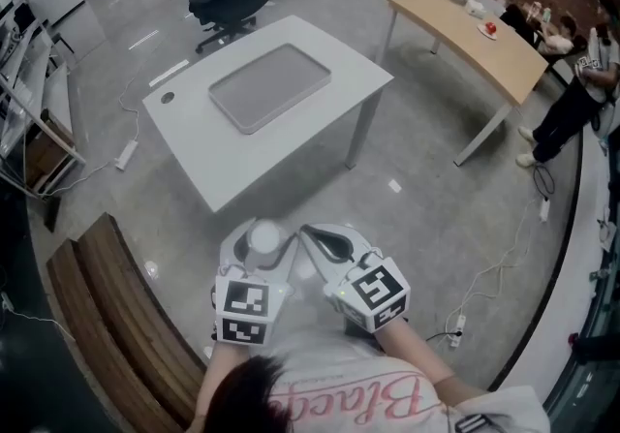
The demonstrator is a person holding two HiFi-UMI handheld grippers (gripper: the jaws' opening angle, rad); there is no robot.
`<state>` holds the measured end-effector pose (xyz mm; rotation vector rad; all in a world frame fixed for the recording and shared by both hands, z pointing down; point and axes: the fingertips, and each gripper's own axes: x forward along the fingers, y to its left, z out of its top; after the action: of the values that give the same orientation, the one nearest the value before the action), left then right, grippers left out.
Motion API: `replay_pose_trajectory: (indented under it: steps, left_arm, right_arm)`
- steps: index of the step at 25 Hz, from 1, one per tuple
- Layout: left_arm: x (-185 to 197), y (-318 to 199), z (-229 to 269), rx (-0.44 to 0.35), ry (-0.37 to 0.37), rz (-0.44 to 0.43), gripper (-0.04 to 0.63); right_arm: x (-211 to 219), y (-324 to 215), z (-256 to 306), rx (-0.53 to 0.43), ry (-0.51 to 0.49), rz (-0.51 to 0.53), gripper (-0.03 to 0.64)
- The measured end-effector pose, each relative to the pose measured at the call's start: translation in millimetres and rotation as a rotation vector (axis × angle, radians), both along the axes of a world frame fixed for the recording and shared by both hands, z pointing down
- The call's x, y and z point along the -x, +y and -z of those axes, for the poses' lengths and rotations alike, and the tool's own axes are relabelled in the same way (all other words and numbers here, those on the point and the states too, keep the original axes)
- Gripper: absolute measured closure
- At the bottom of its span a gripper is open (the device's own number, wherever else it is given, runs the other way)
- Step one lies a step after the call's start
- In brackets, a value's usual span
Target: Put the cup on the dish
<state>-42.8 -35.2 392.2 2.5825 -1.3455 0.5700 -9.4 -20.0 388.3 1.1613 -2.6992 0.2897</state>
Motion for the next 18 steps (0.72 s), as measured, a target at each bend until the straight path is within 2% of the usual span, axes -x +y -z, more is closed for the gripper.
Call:
replay_pose_trajectory:
  steps: [5, 13, 18]
  left_arm:
    - [12.7, -39.1, 4.1, -0.014, 0.008, -0.016, 0.333]
    - [22.2, -67.6, -7.5, 0.008, 0.044, -0.016, 0.333]
    - [26.4, -89.0, -11.7, 0.018, 0.04, -0.005, 0.333]
  right_arm:
    - [14.8, -39.4, 6.5, -0.024, 0.028, -0.01, 0.615]
    - [21.4, -59.2, -12.2, 0.001, 0.14, -0.003, 0.615]
    - [24.0, -77.0, -17.1, 0.026, 0.123, 0.001, 0.615]
